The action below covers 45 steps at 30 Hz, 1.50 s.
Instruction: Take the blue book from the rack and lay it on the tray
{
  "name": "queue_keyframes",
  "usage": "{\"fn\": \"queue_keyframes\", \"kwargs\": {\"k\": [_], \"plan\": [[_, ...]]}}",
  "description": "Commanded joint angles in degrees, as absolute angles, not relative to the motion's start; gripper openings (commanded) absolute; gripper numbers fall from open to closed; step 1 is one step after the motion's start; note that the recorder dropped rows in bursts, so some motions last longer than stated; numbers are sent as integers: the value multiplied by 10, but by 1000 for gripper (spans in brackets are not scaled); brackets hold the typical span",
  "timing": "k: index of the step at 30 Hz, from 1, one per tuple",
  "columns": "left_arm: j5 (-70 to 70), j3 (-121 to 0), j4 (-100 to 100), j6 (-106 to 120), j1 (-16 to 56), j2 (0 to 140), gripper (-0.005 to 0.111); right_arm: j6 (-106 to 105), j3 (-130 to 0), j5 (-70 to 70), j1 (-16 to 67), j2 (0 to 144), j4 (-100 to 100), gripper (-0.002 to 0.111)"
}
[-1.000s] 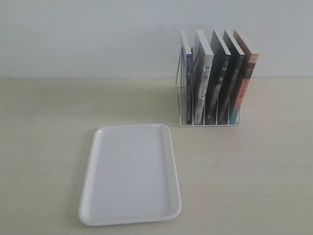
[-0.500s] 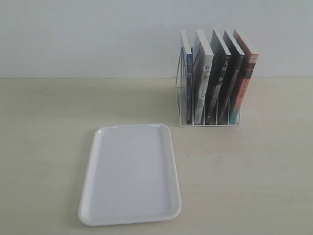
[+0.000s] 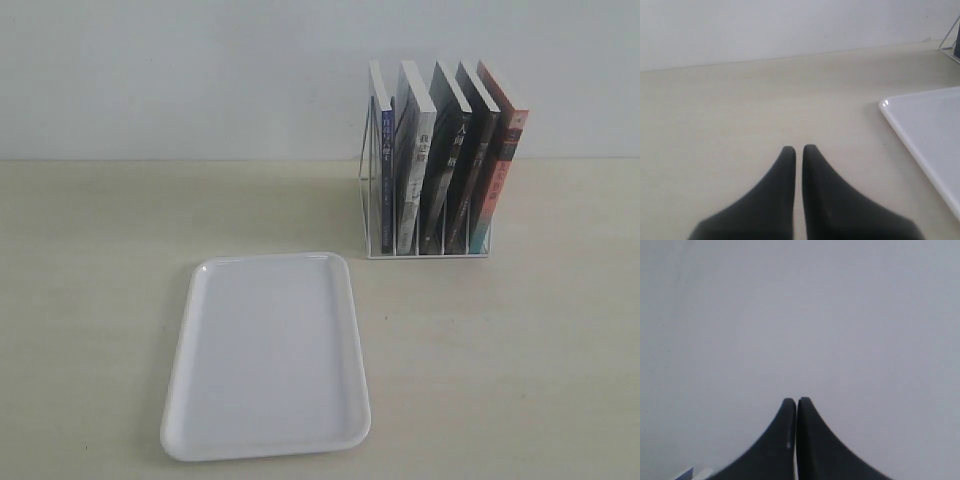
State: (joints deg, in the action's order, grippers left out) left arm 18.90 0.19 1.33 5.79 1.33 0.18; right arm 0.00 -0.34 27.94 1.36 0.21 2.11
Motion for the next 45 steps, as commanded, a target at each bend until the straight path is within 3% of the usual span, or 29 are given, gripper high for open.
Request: {"fn": "queue_keyframes", "kwargs": {"k": [1, 10, 16, 31, 38, 41, 45], "plan": [[180, 0, 15, 60, 12, 0, 5, -43, -74, 191, 12, 0, 20, 0], [180, 0, 15, 60, 12, 0, 5, -52, -272, -169, 12, 127, 20, 0], [180, 0, 15, 60, 12, 0, 5, -50, -281, -122, 12, 211, 20, 0], [180, 0, 15, 60, 12, 0, 5, 8, -280, -67, 12, 239, 18, 0], [180, 0, 15, 60, 12, 0, 5, 84, -296, -51, 12, 404, 0, 0], [180, 0, 15, 60, 12, 0, 5, 87, -359, -89, 12, 503, 0, 0], [180, 0, 15, 60, 12, 0, 5, 76, -524, -279, 12, 625, 0, 0]]}}
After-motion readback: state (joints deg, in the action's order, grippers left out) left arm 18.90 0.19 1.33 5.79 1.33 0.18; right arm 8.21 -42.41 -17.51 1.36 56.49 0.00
